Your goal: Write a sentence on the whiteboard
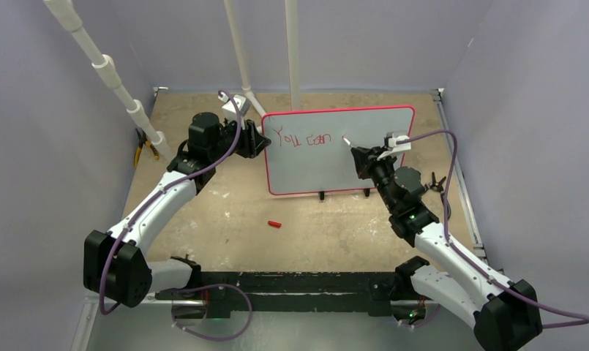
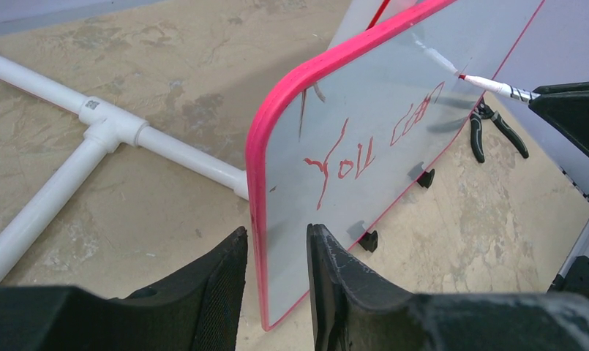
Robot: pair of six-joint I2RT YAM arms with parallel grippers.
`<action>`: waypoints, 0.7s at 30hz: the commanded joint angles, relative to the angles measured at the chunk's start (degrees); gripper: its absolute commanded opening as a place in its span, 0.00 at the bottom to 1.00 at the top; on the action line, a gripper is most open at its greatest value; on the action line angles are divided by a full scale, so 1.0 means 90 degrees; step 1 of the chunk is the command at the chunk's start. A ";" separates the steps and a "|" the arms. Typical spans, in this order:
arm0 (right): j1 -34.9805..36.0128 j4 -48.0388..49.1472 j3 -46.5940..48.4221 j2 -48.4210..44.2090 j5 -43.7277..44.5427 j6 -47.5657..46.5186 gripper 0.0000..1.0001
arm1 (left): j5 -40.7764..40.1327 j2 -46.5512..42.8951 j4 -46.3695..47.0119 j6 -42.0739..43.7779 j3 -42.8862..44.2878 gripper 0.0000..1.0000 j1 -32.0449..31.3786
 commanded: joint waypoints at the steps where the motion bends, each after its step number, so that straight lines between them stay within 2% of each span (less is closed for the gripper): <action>1: -0.0020 -0.0210 0.0091 -0.0164 0.0369 0.0005 0.00 | 0.0148 -0.0012 0.0274 -0.0019 -0.0041 0.34 0.0029; 8: -0.0031 -0.0442 0.0088 -0.0259 0.0717 0.0076 0.00 | 0.0146 -0.0029 0.0279 -0.0022 -0.0056 0.32 0.0029; 21: -0.0018 -0.0359 0.0144 0.0002 0.0168 -0.0124 0.00 | 0.0187 -0.0041 0.0289 -0.0008 -0.0064 0.31 0.0029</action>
